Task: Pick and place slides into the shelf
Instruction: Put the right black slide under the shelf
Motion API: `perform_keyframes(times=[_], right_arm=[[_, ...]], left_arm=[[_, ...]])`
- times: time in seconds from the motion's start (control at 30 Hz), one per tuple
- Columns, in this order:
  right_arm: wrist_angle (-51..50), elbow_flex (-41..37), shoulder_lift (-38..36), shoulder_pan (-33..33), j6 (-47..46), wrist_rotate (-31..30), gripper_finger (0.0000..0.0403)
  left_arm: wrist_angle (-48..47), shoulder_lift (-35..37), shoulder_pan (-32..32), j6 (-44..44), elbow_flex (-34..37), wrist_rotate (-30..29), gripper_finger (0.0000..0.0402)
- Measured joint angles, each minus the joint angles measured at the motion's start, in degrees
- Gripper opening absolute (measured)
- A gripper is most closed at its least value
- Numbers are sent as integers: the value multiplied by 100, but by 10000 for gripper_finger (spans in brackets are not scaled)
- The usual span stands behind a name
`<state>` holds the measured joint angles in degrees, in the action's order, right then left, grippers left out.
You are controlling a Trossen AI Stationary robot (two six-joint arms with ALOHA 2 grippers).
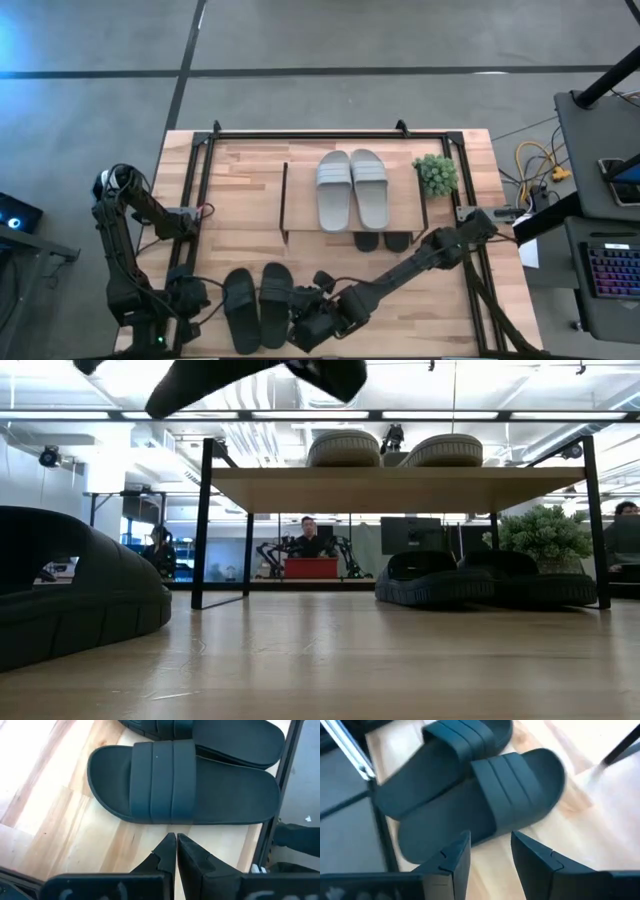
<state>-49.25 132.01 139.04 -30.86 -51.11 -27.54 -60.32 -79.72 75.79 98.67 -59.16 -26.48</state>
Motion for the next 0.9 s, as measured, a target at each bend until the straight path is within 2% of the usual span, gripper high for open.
perform_keyframes(times=[0.2,0.5,0.9], right_arm=[[438,-33,-13,204,-19,543,134],[505,-97,-15,237,1162,600,134],[494,-375,-15,244,2160,699,142]], left_arm=[[9,116,44,-87,-7,-69,0],[144,517,44,-378,33,-241,0],[386,568,41,-925,65,-287,0]])
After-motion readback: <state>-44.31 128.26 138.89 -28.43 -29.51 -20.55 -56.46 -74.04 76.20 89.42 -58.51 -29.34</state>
